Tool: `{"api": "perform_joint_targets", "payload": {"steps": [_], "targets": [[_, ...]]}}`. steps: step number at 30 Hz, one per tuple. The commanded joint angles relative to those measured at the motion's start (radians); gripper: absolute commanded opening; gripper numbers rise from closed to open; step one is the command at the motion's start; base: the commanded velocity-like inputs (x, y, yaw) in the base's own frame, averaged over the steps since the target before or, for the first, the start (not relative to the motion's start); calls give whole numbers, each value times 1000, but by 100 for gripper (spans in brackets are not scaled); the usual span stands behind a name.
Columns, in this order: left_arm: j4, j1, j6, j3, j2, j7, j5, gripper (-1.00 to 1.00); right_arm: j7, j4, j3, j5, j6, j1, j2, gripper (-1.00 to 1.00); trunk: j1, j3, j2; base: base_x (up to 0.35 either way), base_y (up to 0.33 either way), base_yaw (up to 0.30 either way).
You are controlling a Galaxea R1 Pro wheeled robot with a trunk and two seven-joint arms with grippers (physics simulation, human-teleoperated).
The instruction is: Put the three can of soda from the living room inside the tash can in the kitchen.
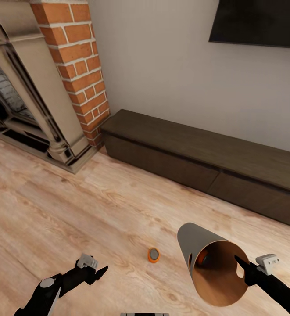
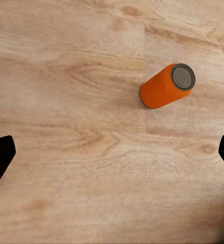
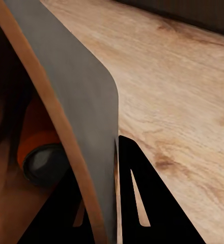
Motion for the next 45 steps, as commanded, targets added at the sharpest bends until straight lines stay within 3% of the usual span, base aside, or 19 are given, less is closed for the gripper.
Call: {"api": "perform_joint_targets", "payload": {"steps": [1,12,21,45], "targets": [[1,0,0,0,0,1,0,100,7,-1,1,-6,3,0,2,-100,0,0,0,191,116,-62],[2,0,-1,-3,-5,2,-1,100,5,-1,1,-3,4,0,0,-100,0,-8,0,38,-148,-98],[1,1,-2,-41,-6,3,0,100,0,10,3,-3,4,0,3,-100,0,-20,0,1,-316,-141],[0,1,-2,-42,-5,5,2,100,8,20,8,-3,4,0,6,-100,0,-50,0,0,-277,-145]]}}
